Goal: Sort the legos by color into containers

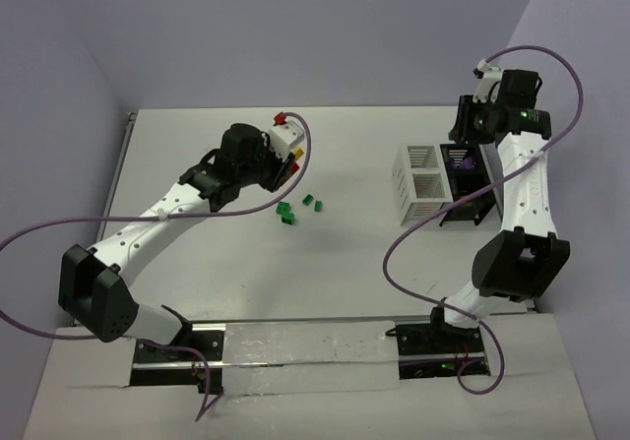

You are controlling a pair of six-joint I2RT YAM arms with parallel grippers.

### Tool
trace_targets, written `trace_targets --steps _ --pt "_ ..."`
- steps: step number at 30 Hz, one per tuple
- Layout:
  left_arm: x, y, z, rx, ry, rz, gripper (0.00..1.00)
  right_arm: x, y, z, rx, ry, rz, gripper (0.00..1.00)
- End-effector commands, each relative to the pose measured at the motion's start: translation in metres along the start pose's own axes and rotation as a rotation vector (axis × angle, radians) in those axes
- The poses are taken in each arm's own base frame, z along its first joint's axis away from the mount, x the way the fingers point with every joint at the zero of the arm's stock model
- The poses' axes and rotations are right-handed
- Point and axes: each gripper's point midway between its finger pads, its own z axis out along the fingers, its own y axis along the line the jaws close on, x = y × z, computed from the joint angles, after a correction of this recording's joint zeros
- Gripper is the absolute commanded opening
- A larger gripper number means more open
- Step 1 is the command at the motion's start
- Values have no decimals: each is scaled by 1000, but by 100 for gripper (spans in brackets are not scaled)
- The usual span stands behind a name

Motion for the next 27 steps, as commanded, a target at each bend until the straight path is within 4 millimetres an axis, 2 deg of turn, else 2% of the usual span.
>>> trace_targets --steps 1,7,11,19,21,24,25,27 --pt "-41 -4 0 31 -109 -3 0 11 -43 13 162 90 -89 0" --pt "-43 -5 1 40 -108 -3 0 22 -66 44 201 152 -84 0" --pt "-42 -6 0 41 -106 -3 0 29 -70 57 202 179 -84 1" --pt "-42 -7 2 47 -105 -9 0 36 -77 69 215 200 -79 15" --pt "-43 -6 2 45 -107 -8 0 39 -78 73 219 211 -78 25" --pt "-44 -6 1 45 -108 -7 0 40 -81 75 228 216 -78 27" --pt "-44 -6 1 44 -108 -7 0 39 -81 74 231 208 -78 33" --pt "-44 -6 2 43 -109 -9 0 35 -79 73 224 194 -73 57"
